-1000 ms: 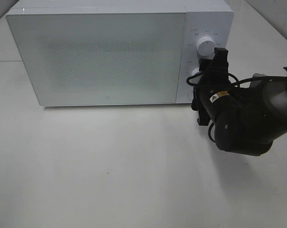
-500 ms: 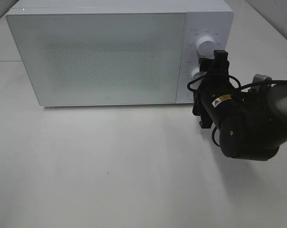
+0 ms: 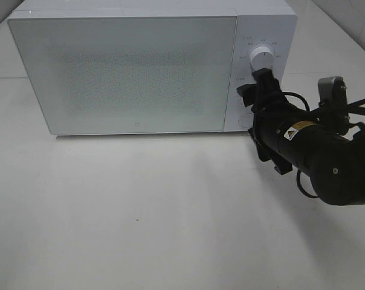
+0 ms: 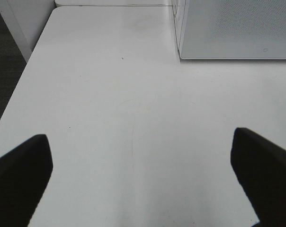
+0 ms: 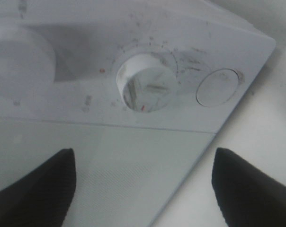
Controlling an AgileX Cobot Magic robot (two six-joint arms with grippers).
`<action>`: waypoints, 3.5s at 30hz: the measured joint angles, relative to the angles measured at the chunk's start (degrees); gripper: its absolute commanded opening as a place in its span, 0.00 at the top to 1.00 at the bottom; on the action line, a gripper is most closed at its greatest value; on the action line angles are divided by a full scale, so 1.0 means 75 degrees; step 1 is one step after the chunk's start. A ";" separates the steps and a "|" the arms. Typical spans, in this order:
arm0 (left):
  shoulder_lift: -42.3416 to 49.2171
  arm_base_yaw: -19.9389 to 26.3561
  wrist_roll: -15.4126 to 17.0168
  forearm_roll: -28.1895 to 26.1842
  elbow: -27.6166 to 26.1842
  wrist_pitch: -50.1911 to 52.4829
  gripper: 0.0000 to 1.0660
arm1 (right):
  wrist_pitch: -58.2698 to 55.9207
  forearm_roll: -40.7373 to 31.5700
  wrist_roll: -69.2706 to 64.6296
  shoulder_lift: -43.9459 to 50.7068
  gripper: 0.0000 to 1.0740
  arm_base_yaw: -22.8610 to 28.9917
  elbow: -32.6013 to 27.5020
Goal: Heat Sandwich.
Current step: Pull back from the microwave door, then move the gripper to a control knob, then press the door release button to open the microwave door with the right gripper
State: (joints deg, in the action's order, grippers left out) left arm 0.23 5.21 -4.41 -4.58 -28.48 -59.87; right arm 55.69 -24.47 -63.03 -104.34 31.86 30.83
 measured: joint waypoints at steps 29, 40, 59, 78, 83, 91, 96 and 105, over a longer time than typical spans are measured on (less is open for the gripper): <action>0.0000 0.0000 0.0000 0.0000 0.0000 0.0000 0.08 | -0.8014 0.0940 0.8205 0.1818 0.29 0.0000 0.0825; 0.0000 0.0000 0.0000 0.0000 0.0000 0.0000 0.08 | -0.9099 0.3132 0.7448 0.3323 0.29 0.0000 0.0863; 0.0000 0.0000 0.0000 0.0000 0.0000 0.0000 0.08 | -1.2513 0.3950 0.7319 0.6631 0.29 0.0000 0.0863; 0.0000 0.0000 0.0000 0.0000 0.0000 0.0000 0.08 | -1.5355 0.4347 0.7128 1.0497 0.29 -0.0504 0.0779; 0.0000 0.0000 0.0000 0.0000 0.0000 0.0000 0.08 | -1.5325 0.4354 0.7128 1.1314 0.29 -0.1467 0.0115; 0.0000 0.0000 0.0000 0.0000 0.0000 0.0000 0.08 | -1.5378 0.4354 0.7128 1.2536 0.29 -0.2338 -0.0191; 0.0000 0.0000 0.0000 0.0000 0.0000 0.0000 0.08 | -1.5378 0.4354 0.7135 1.3422 0.29 -0.2468 -0.0199; 0.0000 0.0000 0.0000 0.0000 0.0000 0.0000 0.08 | -1.5363 0.4354 0.7158 1.3942 0.29 -0.2483 -0.0199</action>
State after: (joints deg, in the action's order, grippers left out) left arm 0.23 5.21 -4.41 -4.58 -28.48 -59.87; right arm -59.53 8.19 -9.34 0.23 13.24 29.34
